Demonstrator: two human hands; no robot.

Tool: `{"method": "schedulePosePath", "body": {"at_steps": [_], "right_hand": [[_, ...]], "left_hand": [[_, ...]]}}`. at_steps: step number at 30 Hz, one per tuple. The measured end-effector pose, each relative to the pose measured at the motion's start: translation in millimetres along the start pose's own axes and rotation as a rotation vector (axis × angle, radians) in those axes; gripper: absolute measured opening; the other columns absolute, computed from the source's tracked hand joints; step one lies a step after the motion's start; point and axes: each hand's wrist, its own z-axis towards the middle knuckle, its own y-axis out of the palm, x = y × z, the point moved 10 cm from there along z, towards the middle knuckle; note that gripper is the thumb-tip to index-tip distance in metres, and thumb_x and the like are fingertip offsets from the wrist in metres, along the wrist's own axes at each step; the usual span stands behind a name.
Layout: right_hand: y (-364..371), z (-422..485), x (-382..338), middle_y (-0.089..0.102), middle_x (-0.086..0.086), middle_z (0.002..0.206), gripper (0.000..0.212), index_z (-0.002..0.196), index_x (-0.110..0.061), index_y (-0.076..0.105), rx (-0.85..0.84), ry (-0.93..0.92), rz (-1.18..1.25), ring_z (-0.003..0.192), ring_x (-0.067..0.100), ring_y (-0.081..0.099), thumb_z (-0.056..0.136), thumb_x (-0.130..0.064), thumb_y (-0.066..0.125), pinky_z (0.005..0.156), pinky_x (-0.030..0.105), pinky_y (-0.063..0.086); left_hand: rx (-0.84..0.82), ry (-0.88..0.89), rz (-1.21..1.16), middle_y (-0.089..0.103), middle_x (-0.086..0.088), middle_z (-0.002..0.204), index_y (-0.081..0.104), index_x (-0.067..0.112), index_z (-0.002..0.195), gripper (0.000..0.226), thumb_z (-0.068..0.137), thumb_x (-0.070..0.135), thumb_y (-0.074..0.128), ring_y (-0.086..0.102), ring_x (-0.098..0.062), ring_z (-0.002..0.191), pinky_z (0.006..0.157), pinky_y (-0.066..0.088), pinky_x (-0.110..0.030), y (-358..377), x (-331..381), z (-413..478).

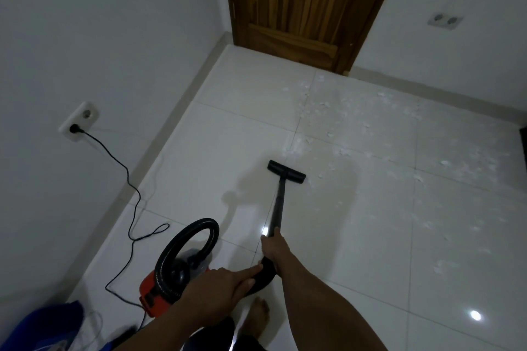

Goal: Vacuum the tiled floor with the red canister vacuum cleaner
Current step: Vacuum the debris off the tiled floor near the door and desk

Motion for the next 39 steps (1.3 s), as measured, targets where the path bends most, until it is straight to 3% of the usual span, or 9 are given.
{"method": "schedulePosePath", "body": {"at_steps": [4,7,12,15,19,22,26,34,39], "right_hand": [[-8,4,-16,0.043,0.018,0.145,0.066,0.157,-0.023,0.002,0.01,0.016,-0.052,0.117,0.03,0.055,0.101,-0.021,0.038,0.082,0.031,0.047],[-16,6,-32,0.044,0.018,0.144,0.068,0.157,-0.022,0.002,0.023,0.015,-0.088,0.118,0.031,0.054,0.1,-0.019,0.039,0.079,0.03,0.044],[-29,21,-63,0.041,0.017,0.148,0.07,0.157,-0.019,0.002,0.041,0.014,-0.148,0.126,0.032,0.05,0.098,-0.018,0.039,0.096,0.032,0.044],[-36,33,-83,0.041,0.016,0.148,0.07,0.157,-0.018,0.001,0.043,0.03,-0.155,0.124,0.03,0.051,0.1,-0.018,0.041,0.089,0.028,0.044],[-40,45,-115,0.042,0.016,0.147,0.071,0.157,-0.017,-0.001,0.055,0.044,-0.152,0.125,0.03,0.051,0.1,-0.018,0.042,0.095,0.031,0.045],[-38,58,-135,0.045,0.018,0.143,0.073,0.157,-0.018,-0.002,0.07,0.046,-0.125,0.12,0.03,0.054,0.099,-0.014,0.042,0.086,0.03,0.047],[-41,65,-152,0.047,0.018,0.14,0.071,0.157,-0.019,0.004,0.126,0.046,-0.088,0.115,0.031,0.056,0.097,-0.015,0.043,0.073,0.027,0.043],[-65,71,-166,0.053,0.019,0.131,0.072,0.157,-0.019,0.006,0.19,0.059,0.007,0.083,0.021,0.052,0.095,-0.012,0.043,0.051,0.023,0.041],[-89,78,-181,0.048,0.014,0.141,0.072,0.157,-0.018,0.005,0.182,0.072,-0.017,0.107,0.027,0.057,0.096,-0.013,0.043,0.066,0.023,0.044]], "left_hand": [[-0.016,0.026,0.005,0.065,0.003,0.099,0.0,0.083,0.128,0.05,0.079,0.083,-0.008,0.065,-0.012,0.086,0.08,0.053,-0.033,-14,2,14],[-0.01,0.039,0.059,0.063,-0.012,0.118,0.005,0.076,0.138,0.059,0.08,0.078,-0.006,0.066,-0.023,0.102,0.089,0.051,-0.037,-33,9,23],[-0.01,0.052,0.042,0.055,-0.01,0.142,0.004,0.079,0.135,0.064,0.073,0.083,-0.01,0.06,-0.024,0.121,0.098,0.048,-0.038,-54,-4,52],[-0.008,0.075,0.023,0.067,-0.008,0.123,0.003,0.081,0.131,0.062,0.071,0.086,-0.012,0.066,-0.021,0.106,0.093,0.052,-0.036,-69,-15,76],[-0.042,0.048,0.027,0.069,-0.005,0.095,0.011,0.07,0.141,0.073,0.072,0.083,-0.01,0.068,-0.017,0.083,0.081,0.056,-0.035,-93,-32,97],[-0.074,0.062,0.038,0.07,-0.005,0.094,0.007,0.072,0.137,0.065,0.075,0.081,-0.008,0.067,-0.017,0.08,0.079,0.056,-0.034,-109,-45,113],[-0.087,0.028,0.07,0.069,-0.001,0.09,0.018,0.059,0.148,0.048,0.101,0.062,0.015,0.068,-0.014,0.076,0.077,0.058,-0.033,-120,-63,130],[-0.118,0.043,-0.034,0.071,0.005,0.085,0.016,0.075,0.137,0.057,0.083,0.083,0.0,0.068,-0.008,0.07,0.075,0.059,-0.032,-130,-70,156],[-0.118,0.079,-0.058,0.074,0.004,0.103,0.009,0.089,0.115,0.036,0.08,0.085,-0.002,0.07,-0.011,0.086,0.082,0.058,-0.034,-142,-56,184]]}}
